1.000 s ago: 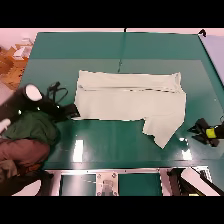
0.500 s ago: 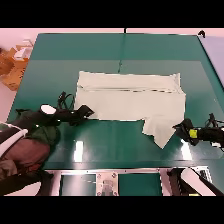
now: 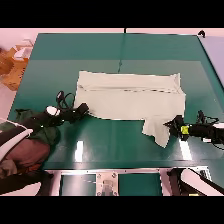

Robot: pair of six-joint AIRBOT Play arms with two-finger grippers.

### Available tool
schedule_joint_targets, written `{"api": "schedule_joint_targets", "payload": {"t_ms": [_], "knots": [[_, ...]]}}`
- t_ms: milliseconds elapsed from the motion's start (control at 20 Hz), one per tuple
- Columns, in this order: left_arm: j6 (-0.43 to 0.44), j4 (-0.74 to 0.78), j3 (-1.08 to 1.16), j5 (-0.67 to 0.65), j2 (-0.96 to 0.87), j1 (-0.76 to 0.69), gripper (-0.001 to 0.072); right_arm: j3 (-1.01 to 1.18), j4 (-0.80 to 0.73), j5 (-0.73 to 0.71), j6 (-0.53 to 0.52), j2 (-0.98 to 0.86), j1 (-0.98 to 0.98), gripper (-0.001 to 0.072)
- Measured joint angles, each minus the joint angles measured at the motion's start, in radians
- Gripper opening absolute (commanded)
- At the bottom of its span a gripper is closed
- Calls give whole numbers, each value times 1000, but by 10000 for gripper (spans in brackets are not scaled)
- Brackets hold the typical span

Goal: Fold the shirts.

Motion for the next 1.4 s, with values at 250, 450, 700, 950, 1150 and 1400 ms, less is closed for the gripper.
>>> {"api": "schedule_joint_targets", "payload": {"t_ms": [250,450,700,950,1150,1400], "knots": [[-12,48,-1,-2,27,-1,22,53,-39,28,-1,-2,2,14],[-149,258,-1,-69,108,-1,23,70,-136,76,68,40,2,13],[-333,549,13,-246,194,-2,23,79,-276,147,184,174,2,13],[-375,673,137,-394,216,-2,23,151,-271,196,210,275,5,13],[-375,743,317,-466,158,-2,23,274,-171,189,188,243,15,14],[-351,792,614,-520,-58,4,24,519,-104,124,177,31,95,14]]}}
